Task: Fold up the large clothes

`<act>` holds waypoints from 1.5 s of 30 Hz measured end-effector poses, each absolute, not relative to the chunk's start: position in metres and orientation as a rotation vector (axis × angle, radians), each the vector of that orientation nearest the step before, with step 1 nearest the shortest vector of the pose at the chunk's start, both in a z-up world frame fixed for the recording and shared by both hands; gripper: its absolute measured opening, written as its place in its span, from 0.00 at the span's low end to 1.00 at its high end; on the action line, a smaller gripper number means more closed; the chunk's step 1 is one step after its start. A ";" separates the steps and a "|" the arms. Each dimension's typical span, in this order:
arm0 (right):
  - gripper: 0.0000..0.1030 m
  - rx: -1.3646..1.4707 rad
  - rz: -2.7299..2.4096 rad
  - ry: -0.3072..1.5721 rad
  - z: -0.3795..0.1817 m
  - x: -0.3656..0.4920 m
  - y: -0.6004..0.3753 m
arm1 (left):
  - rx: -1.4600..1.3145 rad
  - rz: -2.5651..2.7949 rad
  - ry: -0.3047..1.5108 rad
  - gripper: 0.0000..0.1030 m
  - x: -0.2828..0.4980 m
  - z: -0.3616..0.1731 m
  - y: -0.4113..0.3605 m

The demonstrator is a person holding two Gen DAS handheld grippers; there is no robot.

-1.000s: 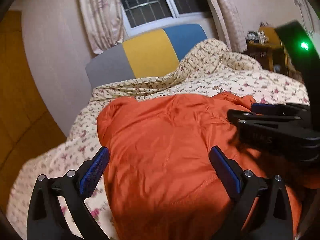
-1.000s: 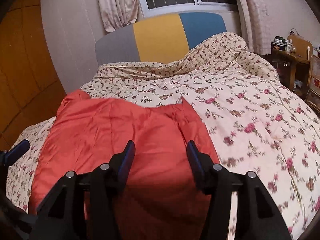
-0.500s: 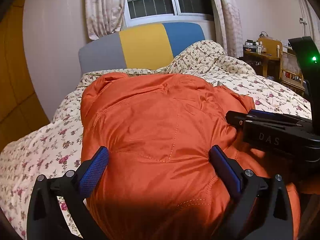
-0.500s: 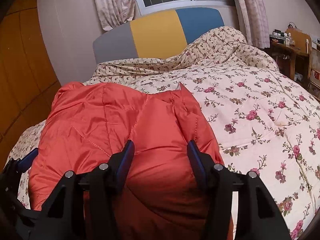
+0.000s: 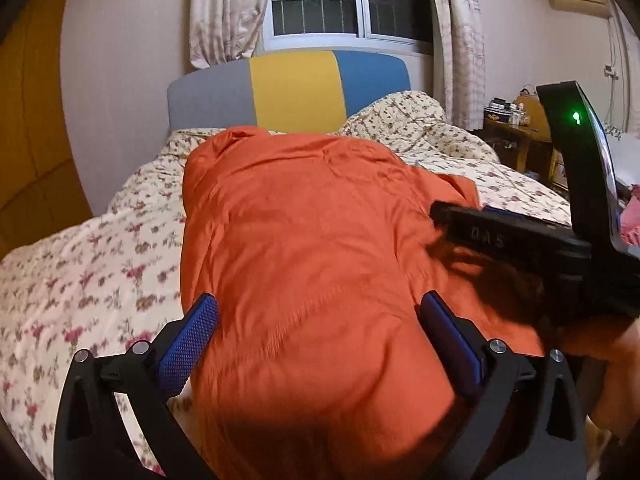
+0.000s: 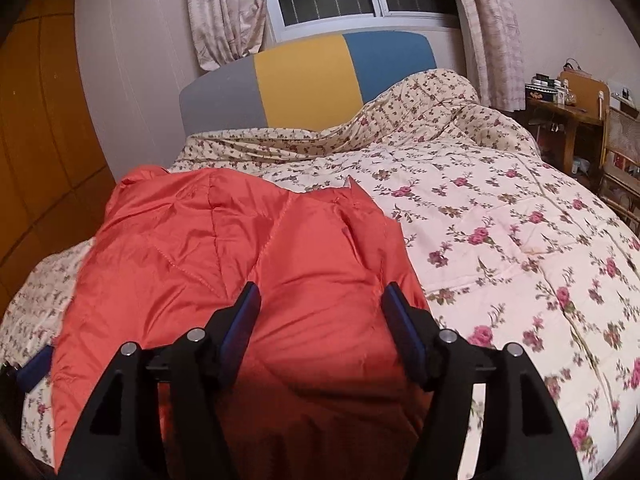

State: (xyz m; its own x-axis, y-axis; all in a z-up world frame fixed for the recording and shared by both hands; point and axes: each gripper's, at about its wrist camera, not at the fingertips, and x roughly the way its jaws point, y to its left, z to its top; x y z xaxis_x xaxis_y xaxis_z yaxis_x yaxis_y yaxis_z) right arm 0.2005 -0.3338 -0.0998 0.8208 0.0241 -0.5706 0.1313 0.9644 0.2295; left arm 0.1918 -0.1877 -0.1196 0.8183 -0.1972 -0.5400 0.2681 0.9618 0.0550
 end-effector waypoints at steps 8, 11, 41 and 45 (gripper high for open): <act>0.83 0.367 -0.010 0.685 -0.097 0.164 -0.350 | 0.041 -0.350 0.636 0.97 0.179 -0.112 -0.166; 0.89 0.396 0.013 0.731 -0.099 0.156 -0.358 | 0.004 -0.381 0.660 0.97 0.178 -0.105 -0.152; 0.92 0.690 0.351 0.947 -0.131 0.208 -0.375 | -0.209 -0.548 0.856 0.93 0.215 -0.116 -0.129; 0.89 0.722 0.361 0.902 -0.126 0.191 -0.373 | -0.181 -0.546 0.812 0.90 0.202 -0.105 -0.131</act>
